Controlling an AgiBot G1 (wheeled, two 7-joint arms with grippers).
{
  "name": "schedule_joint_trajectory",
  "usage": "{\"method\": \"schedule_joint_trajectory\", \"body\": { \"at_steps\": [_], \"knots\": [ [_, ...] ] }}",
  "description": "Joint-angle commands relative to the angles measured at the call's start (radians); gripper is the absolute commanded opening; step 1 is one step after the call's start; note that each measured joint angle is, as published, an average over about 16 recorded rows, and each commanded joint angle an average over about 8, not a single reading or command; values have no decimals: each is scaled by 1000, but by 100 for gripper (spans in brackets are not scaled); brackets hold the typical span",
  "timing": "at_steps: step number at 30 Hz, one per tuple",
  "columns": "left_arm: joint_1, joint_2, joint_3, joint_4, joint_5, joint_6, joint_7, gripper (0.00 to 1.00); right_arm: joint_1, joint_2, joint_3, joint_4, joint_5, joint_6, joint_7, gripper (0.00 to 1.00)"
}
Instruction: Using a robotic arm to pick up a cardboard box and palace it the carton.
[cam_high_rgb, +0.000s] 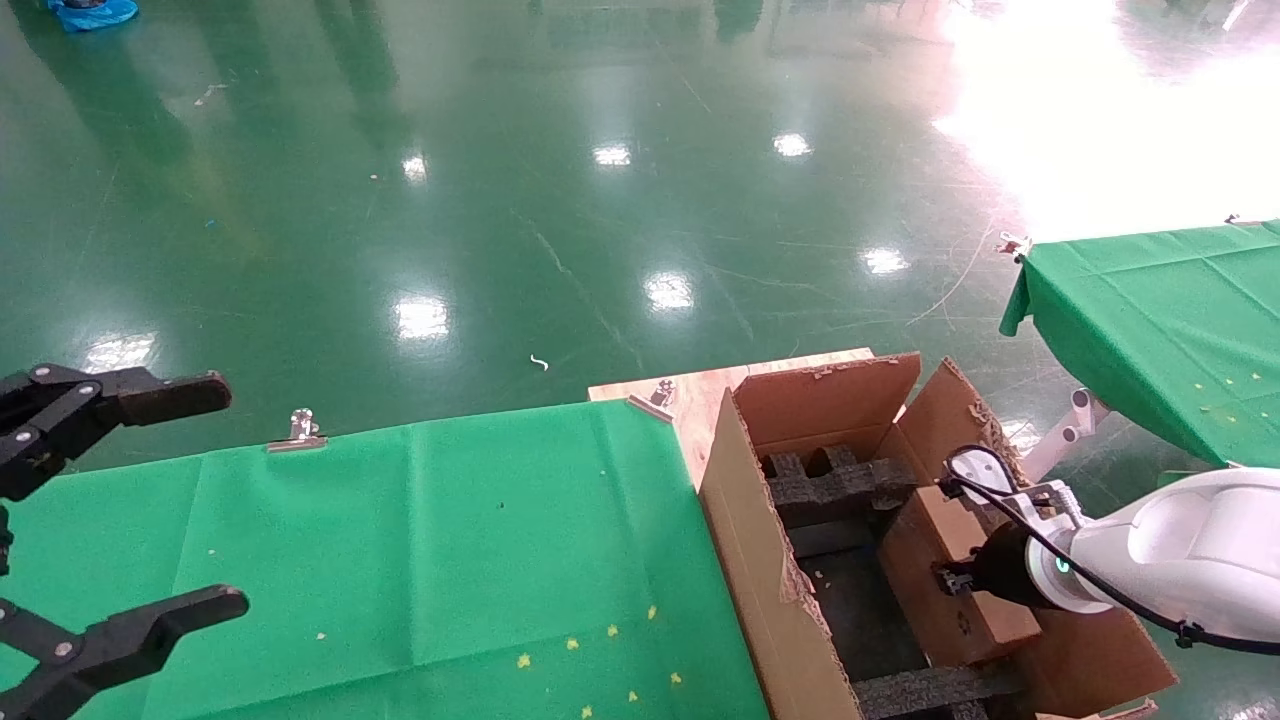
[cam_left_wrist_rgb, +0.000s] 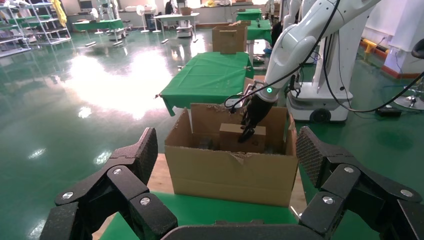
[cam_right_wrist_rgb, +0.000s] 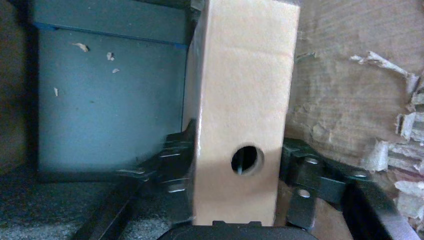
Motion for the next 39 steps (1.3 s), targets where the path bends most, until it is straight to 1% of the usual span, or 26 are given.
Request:
{"method": "schedule_joint_trajectory", "body": {
  "at_steps": [1,17,24,29,32,35,39],
  "knots": [
    [0,0,0,0,0,0,0,100,1,-2,1,-5,1,3,-4,100],
    [0,0,0,0,0,0,0,100,39,11,10,2,-21,-7,-23,100],
    [0,0,0,0,0,0,0,100,98,14,42,9,-63,24,-41,100],
    [0,0,0,0,0,0,0,100,154,6,76,15,-81,67,-65,100],
    [0,0,0,0,0,0,0,100,188,-3,94,21,-77,108,-95,100],
    [0,0,0,0,0,0,0,100,217,-15,104,27,-56,167,-144,100],
    [0,0,0,0,0,0,0,100,252,-32,98,34,3,268,-239,100]
  ]
}}
